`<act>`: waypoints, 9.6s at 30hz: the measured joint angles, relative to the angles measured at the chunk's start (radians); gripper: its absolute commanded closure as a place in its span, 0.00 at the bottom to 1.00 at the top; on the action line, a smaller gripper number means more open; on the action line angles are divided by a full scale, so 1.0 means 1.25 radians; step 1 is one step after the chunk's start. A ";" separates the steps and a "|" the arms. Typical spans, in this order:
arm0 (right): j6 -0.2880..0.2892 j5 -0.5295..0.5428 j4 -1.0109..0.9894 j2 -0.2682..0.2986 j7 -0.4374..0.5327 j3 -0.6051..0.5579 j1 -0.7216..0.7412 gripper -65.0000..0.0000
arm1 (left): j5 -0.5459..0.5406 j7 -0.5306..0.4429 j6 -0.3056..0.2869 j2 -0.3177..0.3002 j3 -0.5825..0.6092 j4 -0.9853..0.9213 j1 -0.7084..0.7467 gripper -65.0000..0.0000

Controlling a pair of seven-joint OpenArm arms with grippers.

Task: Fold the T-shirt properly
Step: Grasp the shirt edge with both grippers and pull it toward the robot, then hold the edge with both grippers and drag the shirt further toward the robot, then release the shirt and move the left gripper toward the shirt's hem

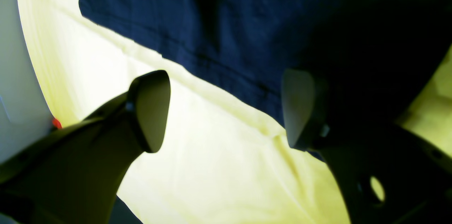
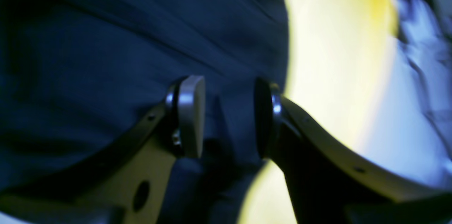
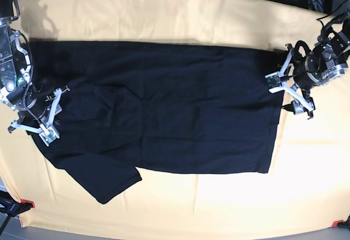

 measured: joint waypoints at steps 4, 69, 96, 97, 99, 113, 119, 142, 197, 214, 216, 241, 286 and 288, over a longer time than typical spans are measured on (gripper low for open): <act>0.131 0.168 0.059 0.000 -0.074 0.002 -0.001 0.63 | -0.042 0.031 0.006 0.000 0.000 0.011 0.000 0.25; 0.253 0.301 0.344 -0.002 -0.191 0.281 -0.568 0.63 | 0.233 -0.075 -0.046 0.026 -0.002 0.041 0.144 0.54; 0.277 -0.035 0.084 0.018 0.007 0.280 -0.513 0.46 | 0.254 -0.038 -0.032 0.031 -0.002 0.041 0.144 1.00; 0.287 -0.031 0.066 0.018 0.012 0.281 -0.499 0.46 | 0.254 -0.038 -0.032 0.031 -0.002 0.041 0.144 1.00; 0.298 -0.023 0.033 0.019 0.034 0.283 -0.477 0.46 | 0.254 -0.038 -0.032 0.031 -0.002 0.041 0.144 1.00; 0.338 0.012 -0.033 0.026 0.047 0.284 -0.422 0.47 | 0.254 -0.038 -0.032 0.031 -0.002 0.041 0.144 1.00; 0.313 -0.009 -0.041 0.020 0.038 0.277 -0.382 0.47 | 0.254 -0.038 -0.032 0.031 -0.002 0.041 0.144 1.00; 0.028 -0.141 -0.045 0.018 0.047 0.276 -0.375 0.47 | 0.254 -0.048 -0.032 0.031 -0.002 0.042 0.144 1.00; 0.288 0.374 0.049 0.125 -0.422 0.277 -0.461 1.00 | -0.085 0.037 -0.370 -0.125 -0.002 0.178 0.144 1.00; 0.289 0.378 0.052 0.182 -0.420 0.277 -0.562 1.00 | -0.193 0.039 -0.370 -0.174 -0.002 0.205 0.144 1.00; 0.289 0.378 0.052 0.181 -0.420 0.277 -0.562 1.00 | -0.211 0.037 -0.370 -0.193 -0.002 0.219 0.144 1.00; 0.266 0.383 0.155 0.239 -0.431 0.278 -0.556 0.45 | -0.186 0.115 -0.370 -0.227 -0.002 0.249 0.144 0.33; 0.156 0.351 0.193 0.107 -0.240 0.533 -0.516 0.45 | -0.710 0.176 -0.190 0.439 -0.759 -0.757 -0.074 0.33; 0.157 0.350 0.193 0.106 -0.240 0.533 -0.516 0.45 | -0.711 0.176 -0.194 0.446 -0.744 -0.793 -0.108 0.33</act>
